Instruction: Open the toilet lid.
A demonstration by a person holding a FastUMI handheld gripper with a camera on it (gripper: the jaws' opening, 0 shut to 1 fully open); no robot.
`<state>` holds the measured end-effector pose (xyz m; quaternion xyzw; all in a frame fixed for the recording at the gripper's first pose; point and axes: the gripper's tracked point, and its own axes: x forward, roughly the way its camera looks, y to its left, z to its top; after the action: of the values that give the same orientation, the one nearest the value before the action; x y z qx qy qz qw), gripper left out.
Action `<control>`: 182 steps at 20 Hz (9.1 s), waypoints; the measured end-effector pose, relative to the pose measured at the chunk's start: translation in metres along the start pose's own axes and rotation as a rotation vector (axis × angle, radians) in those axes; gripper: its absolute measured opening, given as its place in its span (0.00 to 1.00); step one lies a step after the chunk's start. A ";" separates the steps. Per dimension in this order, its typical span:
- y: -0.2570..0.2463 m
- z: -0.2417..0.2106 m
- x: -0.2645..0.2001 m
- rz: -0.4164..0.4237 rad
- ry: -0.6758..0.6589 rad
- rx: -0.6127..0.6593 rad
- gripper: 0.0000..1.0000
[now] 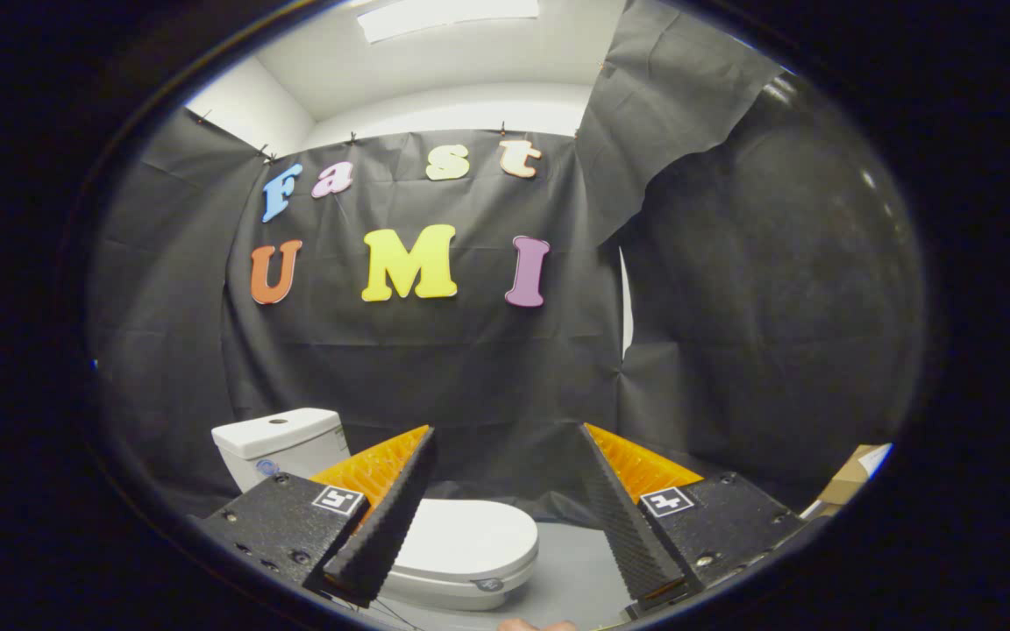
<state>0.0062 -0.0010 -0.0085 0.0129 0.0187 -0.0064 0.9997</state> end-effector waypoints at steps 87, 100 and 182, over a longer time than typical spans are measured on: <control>0.012 -0.405 0.148 -0.123 0.808 1.080 0.09; 0.030 -0.354 0.151 -0.093 0.737 1.075 0.09; 0.231 -0.150 0.182 0.079 0.594 0.401 0.07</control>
<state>0.1854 0.2315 -0.1590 0.2106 0.3062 0.0330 0.9278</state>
